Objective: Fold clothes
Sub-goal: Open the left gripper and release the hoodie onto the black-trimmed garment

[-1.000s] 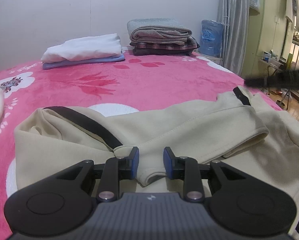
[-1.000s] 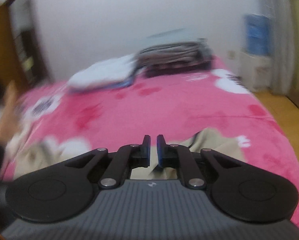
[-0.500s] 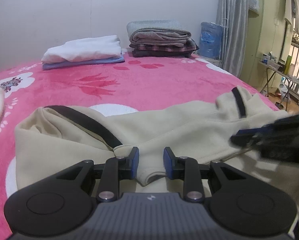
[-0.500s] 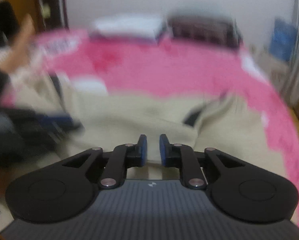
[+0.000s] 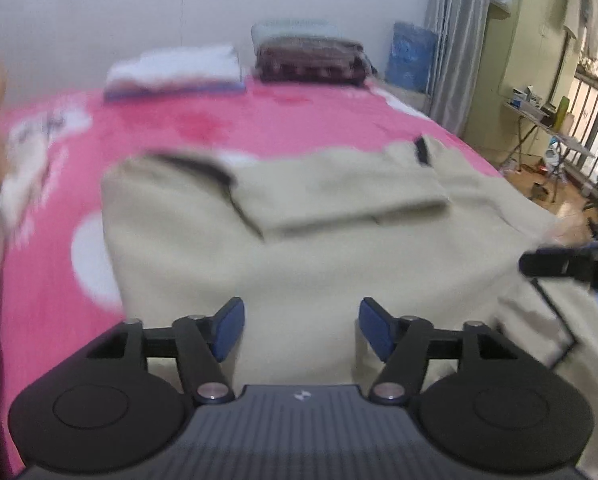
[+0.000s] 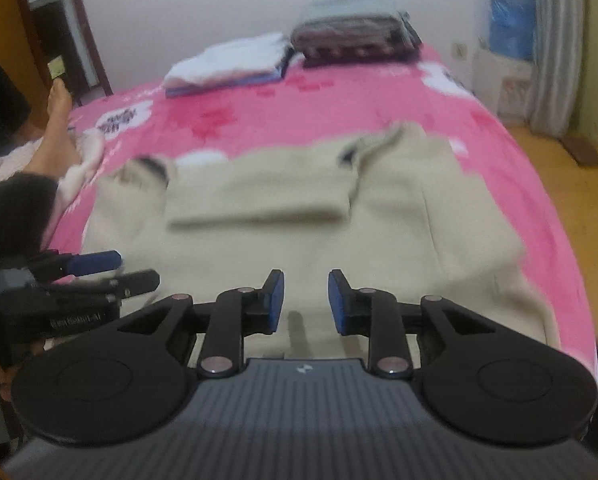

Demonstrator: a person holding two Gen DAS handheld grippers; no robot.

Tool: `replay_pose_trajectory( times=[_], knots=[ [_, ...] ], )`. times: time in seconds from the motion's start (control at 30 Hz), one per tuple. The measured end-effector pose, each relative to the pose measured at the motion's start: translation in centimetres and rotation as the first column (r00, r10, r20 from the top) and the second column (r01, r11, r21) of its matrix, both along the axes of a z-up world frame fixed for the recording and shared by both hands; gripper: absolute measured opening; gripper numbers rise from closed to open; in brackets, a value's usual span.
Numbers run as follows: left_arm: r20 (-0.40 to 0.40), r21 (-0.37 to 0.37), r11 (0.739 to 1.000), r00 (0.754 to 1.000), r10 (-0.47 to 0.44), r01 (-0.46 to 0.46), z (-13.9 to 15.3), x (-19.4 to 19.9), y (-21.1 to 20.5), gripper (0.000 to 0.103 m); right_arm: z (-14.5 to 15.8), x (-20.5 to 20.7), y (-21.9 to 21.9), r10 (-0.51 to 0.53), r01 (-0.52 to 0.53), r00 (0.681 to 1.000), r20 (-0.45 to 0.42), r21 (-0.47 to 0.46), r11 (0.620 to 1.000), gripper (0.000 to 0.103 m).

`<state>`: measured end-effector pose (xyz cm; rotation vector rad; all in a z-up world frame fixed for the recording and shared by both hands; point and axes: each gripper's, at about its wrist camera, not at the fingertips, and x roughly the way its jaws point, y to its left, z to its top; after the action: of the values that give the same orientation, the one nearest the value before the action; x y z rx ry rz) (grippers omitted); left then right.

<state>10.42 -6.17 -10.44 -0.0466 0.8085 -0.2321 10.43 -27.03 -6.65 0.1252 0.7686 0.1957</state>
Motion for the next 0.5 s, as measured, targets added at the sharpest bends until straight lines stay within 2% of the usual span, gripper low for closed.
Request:
replay_pose_trajectory(
  times=[0.1, 0.23, 0.4, 0.5],
  knots=[
    [-0.037, 0.005, 1.0, 0.999, -0.003, 0.004, 0.0, -3.5, -0.8, 0.075, -0.7, -4.2, -0.5, -0.035, 0.036, 0.999, -0.024, 0.047, 0.998, 0.027],
    [-0.096, 0.078, 0.997, 0.995, -0.022, 0.029, -0.2, -7.5, -2.5, 0.075, -2.4, -8.5, -0.4, -0.08, 0.085, 0.996, -0.045, 0.118, 0.989, 0.028],
    [-0.148, 0.197, 0.979, 0.989, -0.025, 0.054, 0.1, -11.7, -4.1, 0.076, -3.0, -11.6, -0.1, -0.132, 0.138, 0.99, -0.055, 0.123, 0.983, 0.03],
    [-0.166, 0.246, 0.967, 0.986, -0.024, 0.065, 1.0, -13.6, -4.7, 0.081, -2.5, -13.0, -0.6, -0.165, 0.167, 0.986, -0.03, 0.176, 0.97, 0.044]
  ],
)
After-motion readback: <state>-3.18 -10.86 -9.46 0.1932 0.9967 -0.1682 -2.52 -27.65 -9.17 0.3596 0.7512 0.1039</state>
